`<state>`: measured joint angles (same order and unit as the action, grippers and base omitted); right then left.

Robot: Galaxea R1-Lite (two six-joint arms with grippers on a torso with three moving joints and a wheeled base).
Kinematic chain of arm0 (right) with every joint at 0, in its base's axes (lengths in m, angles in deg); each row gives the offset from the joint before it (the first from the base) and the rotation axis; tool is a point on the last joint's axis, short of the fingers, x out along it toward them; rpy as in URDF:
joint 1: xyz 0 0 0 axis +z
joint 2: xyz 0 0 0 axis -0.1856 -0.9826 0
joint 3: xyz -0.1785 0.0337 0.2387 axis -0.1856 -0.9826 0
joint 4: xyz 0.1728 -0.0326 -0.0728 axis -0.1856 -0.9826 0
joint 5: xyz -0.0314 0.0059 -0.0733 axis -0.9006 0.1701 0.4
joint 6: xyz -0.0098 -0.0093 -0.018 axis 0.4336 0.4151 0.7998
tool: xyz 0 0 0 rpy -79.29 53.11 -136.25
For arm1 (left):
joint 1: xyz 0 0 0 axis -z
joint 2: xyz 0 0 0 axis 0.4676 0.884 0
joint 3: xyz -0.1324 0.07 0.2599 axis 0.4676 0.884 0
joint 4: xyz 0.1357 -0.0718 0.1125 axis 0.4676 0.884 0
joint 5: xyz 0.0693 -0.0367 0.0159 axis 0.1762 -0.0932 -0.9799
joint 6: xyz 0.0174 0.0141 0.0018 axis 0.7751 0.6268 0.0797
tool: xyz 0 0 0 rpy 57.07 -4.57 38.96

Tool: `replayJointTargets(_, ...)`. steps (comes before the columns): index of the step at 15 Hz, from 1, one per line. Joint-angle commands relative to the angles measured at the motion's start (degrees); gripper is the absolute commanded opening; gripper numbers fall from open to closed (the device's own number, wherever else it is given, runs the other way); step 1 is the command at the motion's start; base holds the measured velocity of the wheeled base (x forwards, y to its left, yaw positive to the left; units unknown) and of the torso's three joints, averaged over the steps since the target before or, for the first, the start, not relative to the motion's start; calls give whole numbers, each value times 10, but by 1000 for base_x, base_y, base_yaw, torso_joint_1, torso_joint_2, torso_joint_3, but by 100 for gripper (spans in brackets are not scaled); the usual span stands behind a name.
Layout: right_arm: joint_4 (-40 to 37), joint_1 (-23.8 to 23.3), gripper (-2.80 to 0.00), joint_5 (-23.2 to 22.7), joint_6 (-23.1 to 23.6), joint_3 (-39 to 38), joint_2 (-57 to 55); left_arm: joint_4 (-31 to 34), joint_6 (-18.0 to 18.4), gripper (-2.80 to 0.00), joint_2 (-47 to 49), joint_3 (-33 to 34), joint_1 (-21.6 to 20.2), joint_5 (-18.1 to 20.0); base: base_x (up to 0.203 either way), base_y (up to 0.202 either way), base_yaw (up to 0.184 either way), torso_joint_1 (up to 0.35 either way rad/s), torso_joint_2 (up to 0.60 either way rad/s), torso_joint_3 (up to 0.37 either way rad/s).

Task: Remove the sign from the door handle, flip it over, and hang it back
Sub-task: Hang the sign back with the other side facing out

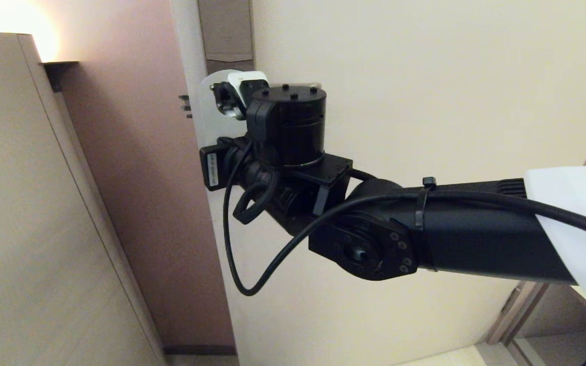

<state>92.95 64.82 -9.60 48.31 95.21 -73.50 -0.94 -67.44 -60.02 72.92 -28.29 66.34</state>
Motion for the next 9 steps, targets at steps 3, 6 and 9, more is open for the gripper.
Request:
replayJointTargets(3,20,1,-280,15,0,-4,-13,0,0,-280,0,0,0,0,0,0,0,0,0,0)
replayJointTargets(6,20,0,-280,16,0,-42,8,0,0,-280,0,0,0,0,0,0,0,0,0,0)
replayJointTargets(9,19,0,-280,15,1,-96,44,0,0,-280,0,0,0,0,0,0,0,0,0,0)
